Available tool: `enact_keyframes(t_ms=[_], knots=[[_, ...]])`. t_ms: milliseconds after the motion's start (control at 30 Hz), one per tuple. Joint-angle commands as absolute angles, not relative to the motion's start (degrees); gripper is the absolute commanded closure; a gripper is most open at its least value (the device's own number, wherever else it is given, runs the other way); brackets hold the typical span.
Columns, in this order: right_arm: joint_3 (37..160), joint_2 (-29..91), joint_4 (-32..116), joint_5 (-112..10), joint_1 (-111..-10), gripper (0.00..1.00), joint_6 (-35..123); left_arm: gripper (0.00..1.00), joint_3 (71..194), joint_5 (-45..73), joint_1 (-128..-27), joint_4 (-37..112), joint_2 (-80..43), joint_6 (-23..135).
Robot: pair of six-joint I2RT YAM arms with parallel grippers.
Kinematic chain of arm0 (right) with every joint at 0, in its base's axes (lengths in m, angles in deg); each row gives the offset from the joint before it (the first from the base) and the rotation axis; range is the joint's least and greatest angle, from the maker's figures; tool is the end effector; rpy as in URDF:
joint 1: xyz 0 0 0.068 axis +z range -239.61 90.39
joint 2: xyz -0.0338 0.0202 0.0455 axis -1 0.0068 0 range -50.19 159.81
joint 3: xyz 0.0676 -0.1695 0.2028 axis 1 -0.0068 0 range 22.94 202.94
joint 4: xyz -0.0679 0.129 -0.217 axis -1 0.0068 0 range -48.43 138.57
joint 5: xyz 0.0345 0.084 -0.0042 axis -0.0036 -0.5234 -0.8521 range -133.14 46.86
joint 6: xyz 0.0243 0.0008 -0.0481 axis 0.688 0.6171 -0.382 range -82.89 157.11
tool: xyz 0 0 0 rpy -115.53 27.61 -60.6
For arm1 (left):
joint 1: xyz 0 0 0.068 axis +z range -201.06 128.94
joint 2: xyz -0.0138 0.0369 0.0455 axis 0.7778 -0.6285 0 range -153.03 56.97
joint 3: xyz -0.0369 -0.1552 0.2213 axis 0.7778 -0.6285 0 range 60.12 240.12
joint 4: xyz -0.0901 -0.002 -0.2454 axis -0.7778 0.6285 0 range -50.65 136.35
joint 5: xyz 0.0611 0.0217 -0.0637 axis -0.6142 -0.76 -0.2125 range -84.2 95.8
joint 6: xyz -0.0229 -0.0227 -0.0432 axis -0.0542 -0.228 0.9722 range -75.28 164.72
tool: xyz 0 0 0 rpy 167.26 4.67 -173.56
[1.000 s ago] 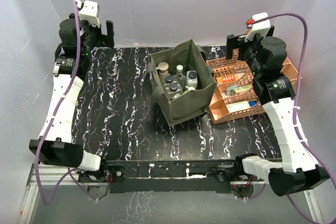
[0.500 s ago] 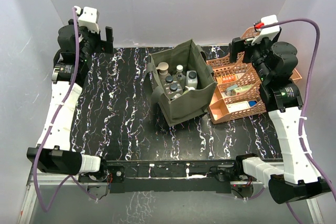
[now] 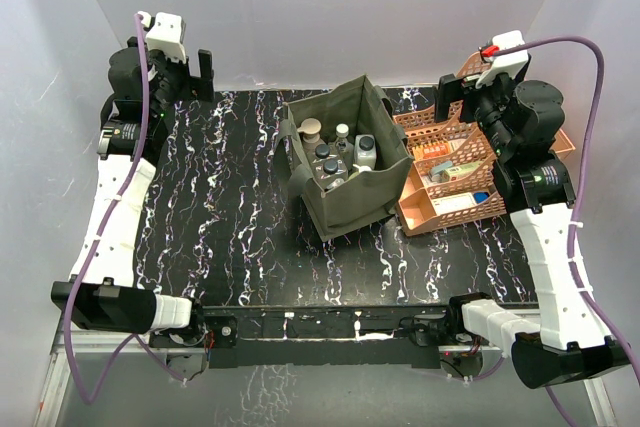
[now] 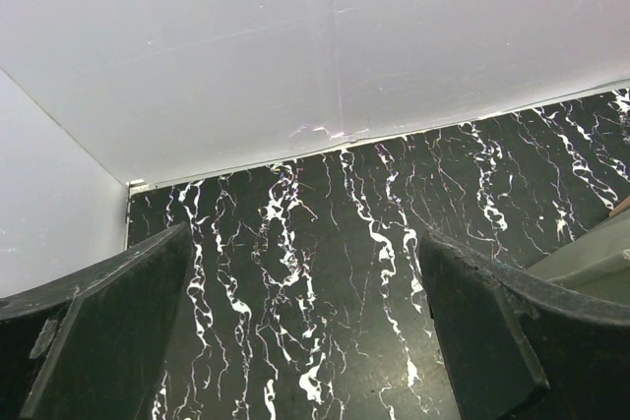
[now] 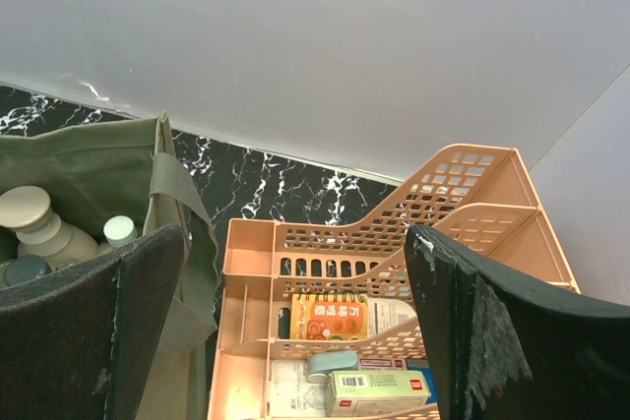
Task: Place the personal care products into the canvas bag
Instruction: Reset both arms
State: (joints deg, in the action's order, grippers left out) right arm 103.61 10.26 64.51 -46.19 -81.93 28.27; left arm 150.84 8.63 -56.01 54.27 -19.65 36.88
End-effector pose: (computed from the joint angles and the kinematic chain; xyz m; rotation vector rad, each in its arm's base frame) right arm 0.2061 0.0298 0.4790 -0.2731 1.5952 0.0273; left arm 0.2902 -0.0269 0.4866 0.2148 1.5703 0.0004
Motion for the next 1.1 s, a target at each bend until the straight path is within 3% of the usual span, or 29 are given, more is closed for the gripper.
enact_keyframes(t_ms=[0, 1067], knots=[[103.89, 9.82, 62.61, -47.0, -82.32, 0.01, 28.76, 0.03, 150.21, 8.45, -55.63, 52.36, -17.94, 37.29], [103.34, 10.61, 61.98, -46.07, -82.31, 0.01, 28.59, 0.03, 149.77, 8.66, -55.63, 51.7, -18.48, 36.77]])
